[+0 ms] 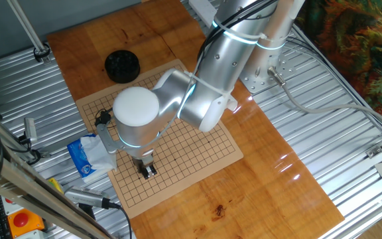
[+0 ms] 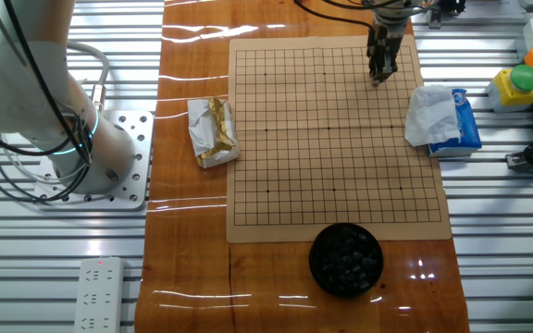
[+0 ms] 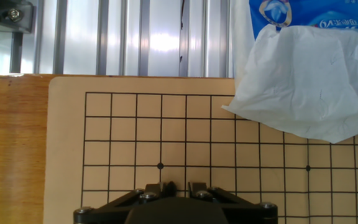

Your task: Play the first move as black on the 3-4 point in the upper right corner of the Go board

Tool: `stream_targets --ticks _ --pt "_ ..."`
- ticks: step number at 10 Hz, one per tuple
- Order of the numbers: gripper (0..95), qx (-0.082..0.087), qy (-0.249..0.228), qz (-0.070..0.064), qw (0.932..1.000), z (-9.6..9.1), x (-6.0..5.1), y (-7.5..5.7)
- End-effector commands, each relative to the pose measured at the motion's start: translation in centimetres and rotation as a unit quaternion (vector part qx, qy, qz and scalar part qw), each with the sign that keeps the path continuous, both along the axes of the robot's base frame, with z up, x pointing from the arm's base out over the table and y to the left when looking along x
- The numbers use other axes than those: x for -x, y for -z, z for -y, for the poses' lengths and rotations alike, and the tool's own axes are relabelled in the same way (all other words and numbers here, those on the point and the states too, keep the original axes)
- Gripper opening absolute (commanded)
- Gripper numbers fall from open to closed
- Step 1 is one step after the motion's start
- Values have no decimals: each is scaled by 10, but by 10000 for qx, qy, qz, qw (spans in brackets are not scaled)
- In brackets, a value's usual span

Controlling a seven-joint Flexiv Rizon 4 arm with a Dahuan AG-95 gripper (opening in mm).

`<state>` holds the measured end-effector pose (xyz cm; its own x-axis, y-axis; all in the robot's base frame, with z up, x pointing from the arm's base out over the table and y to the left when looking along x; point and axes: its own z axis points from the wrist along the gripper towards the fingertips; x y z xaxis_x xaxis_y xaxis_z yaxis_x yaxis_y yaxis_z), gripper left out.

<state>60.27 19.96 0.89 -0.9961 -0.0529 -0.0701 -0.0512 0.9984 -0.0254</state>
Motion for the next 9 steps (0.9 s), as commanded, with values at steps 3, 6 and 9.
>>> stream_targets --ticks 3,6,9 --pt "190 -63 -10 22 10000 -1 0 0" --pt "190 -66 -10 27 10000 -3 0 0" --pt "190 -72 1 22 10000 -4 0 0"
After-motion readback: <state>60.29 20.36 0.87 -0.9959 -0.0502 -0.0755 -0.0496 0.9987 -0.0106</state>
